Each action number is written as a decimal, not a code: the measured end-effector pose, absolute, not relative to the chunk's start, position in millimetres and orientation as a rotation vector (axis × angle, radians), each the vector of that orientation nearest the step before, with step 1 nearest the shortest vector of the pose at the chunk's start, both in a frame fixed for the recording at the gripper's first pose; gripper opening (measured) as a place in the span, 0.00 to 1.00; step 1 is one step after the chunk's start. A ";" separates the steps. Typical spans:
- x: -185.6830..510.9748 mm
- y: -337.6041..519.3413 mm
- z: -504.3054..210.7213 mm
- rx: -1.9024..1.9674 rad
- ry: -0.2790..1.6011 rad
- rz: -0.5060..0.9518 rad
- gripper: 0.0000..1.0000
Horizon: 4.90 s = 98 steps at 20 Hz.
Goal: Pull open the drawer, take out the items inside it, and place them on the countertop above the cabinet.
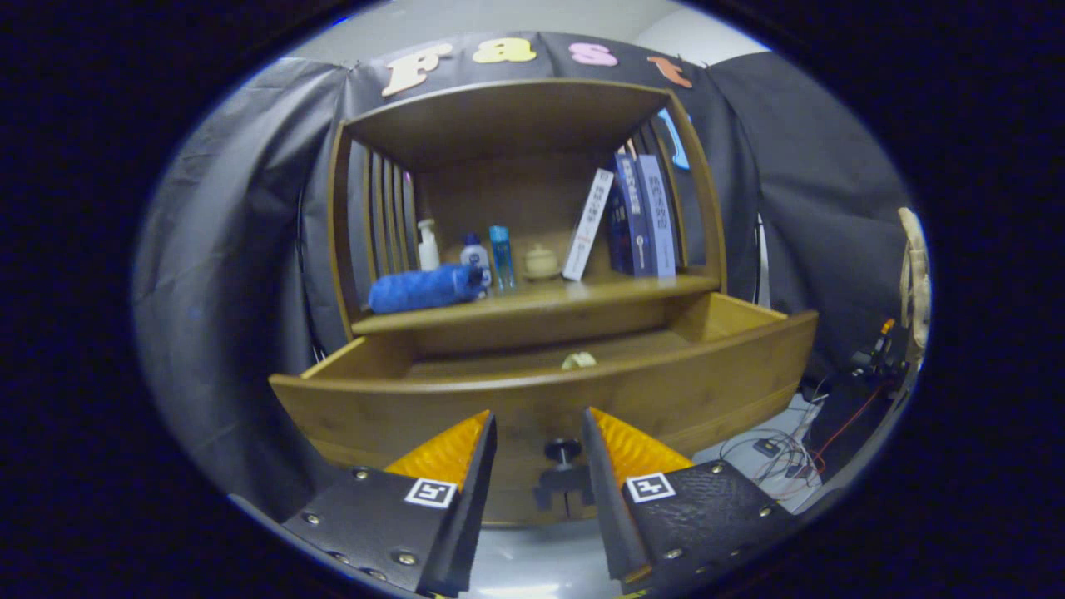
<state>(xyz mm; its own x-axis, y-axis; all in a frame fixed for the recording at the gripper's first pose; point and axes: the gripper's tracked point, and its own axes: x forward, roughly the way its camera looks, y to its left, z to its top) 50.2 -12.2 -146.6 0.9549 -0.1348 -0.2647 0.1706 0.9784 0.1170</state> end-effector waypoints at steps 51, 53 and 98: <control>192.5 -50.3 -97.2 -0.022 0.444 -0.025 0.12; 211.2 -48.2 -91.7 -0.010 0.428 -0.026 0.12; 96.7 8.9 -55.2 0.069 0.100 -0.031 0.99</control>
